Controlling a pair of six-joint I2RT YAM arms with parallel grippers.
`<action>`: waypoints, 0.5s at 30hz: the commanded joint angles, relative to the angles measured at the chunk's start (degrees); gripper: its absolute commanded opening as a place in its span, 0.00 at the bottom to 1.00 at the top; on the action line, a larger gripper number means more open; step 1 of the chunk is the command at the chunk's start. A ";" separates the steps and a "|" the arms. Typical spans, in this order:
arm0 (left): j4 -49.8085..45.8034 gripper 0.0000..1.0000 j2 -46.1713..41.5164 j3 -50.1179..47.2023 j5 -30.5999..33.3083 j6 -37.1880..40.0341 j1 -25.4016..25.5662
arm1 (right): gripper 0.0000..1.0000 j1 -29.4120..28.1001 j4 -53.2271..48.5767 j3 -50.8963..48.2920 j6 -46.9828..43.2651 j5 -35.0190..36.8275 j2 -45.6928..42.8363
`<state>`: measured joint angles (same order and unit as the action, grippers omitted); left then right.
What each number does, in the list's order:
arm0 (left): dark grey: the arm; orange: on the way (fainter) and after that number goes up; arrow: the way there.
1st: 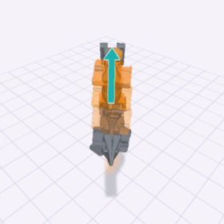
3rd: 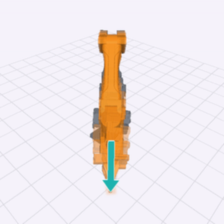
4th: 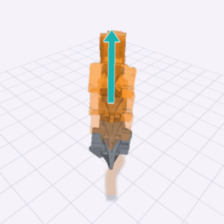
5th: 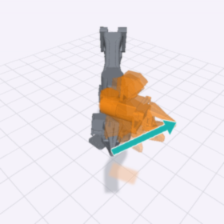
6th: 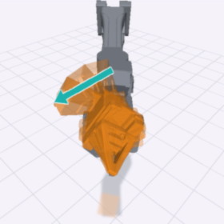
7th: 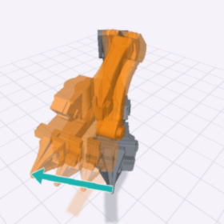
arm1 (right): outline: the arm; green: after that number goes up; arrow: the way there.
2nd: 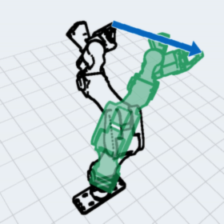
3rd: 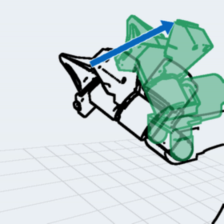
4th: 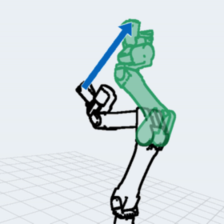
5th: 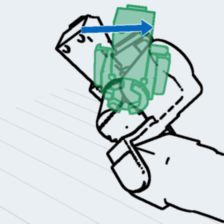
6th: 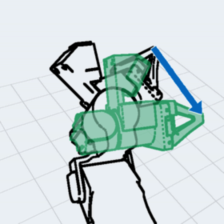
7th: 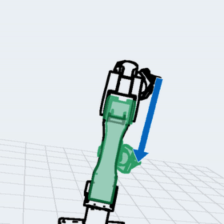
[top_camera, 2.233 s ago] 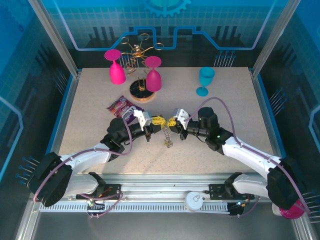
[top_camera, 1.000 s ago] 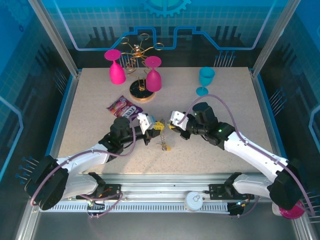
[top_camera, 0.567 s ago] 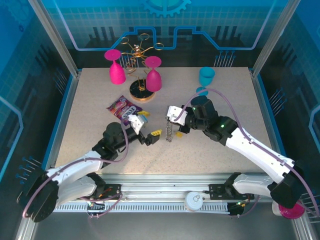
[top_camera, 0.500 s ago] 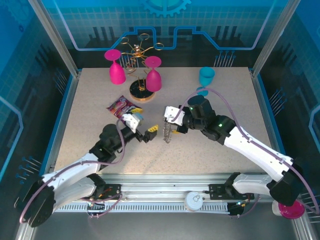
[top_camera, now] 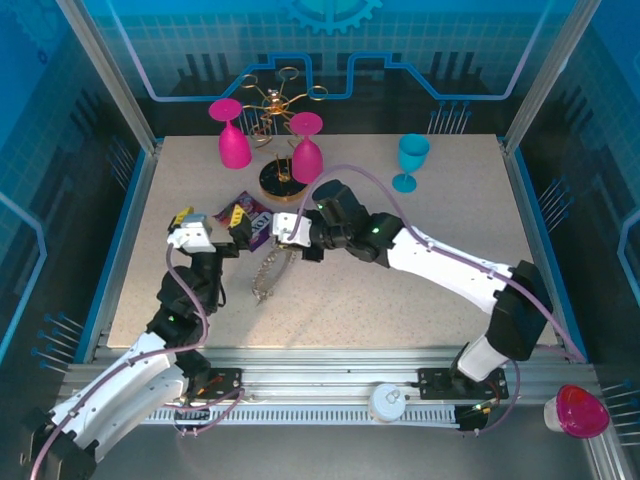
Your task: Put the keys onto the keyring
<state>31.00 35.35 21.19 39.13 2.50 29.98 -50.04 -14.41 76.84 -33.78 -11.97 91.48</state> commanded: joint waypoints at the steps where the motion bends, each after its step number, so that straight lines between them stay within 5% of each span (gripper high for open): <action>1: -5.25 0.99 1.45 -0.44 4.22 -6.25 -1.77 | 0.00 1.76 5.93 -2.88 -1.91 -4.45 1.04; 7: -4.04 0.99 6.79 0.28 4.29 -8.67 -2.59 | 0.00 2.80 0.17 -13.31 -15.98 -0.29 -0.97; 15: -3.67 0.99 9.12 -0.12 4.37 -11.01 -3.73 | 0.00 5.08 -8.44 -21.91 -21.51 11.93 -5.85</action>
<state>26.30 44.53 21.15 41.85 -5.98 27.14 -45.93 -19.05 56.10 -51.70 -5.91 88.12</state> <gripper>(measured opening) 0.992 0.055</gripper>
